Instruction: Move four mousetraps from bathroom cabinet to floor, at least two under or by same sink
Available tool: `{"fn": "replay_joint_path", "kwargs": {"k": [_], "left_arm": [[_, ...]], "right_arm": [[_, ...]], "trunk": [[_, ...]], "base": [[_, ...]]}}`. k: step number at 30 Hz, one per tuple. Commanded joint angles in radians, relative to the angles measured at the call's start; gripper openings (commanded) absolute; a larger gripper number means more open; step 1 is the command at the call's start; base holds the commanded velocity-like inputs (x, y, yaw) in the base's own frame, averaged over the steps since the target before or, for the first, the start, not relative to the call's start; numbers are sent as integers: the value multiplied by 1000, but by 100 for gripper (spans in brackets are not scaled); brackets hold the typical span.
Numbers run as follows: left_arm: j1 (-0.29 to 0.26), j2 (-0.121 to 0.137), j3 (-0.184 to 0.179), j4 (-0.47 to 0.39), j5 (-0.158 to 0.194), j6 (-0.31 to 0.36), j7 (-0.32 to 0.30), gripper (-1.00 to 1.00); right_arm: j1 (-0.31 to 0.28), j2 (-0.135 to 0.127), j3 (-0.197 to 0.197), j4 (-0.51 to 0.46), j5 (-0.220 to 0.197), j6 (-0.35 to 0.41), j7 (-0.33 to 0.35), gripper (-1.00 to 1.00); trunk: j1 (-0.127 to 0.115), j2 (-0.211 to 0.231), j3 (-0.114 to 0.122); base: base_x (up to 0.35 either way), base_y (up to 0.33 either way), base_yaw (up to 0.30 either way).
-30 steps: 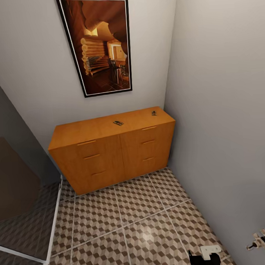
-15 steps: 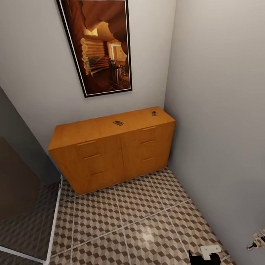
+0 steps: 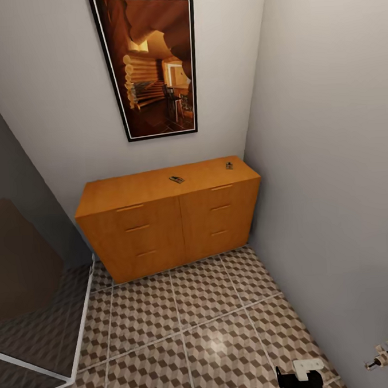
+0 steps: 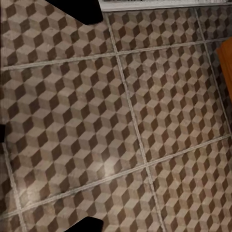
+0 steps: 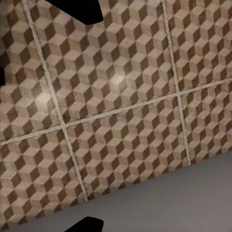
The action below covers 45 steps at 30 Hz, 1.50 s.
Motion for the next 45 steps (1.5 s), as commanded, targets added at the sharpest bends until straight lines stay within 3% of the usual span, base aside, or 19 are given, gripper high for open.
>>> {"fn": "replay_joint_path", "kwargs": {"k": [1, 26, 45], "left_arm": [[-2, -1, -8, 4, 0, -5, 8, 100], [-2, -1, -8, 5, -1, -4, 8, 100], [-2, -1, -8, 4, -1, -4, 8, 100]], "right_arm": [[-1, 0, 9, 0, -10, -3, -2, 100], [-1, 0, 9, 0, -10, -3, -1, 100], [-1, 0, 9, 0, -10, -3, 0, 100]], "trunk": [[1, -2, -2], [1, -2, -7], [1, -2, -7]], "base": [[0, 0, 141], [0, 0, 224], [180, -160, 13]]}}
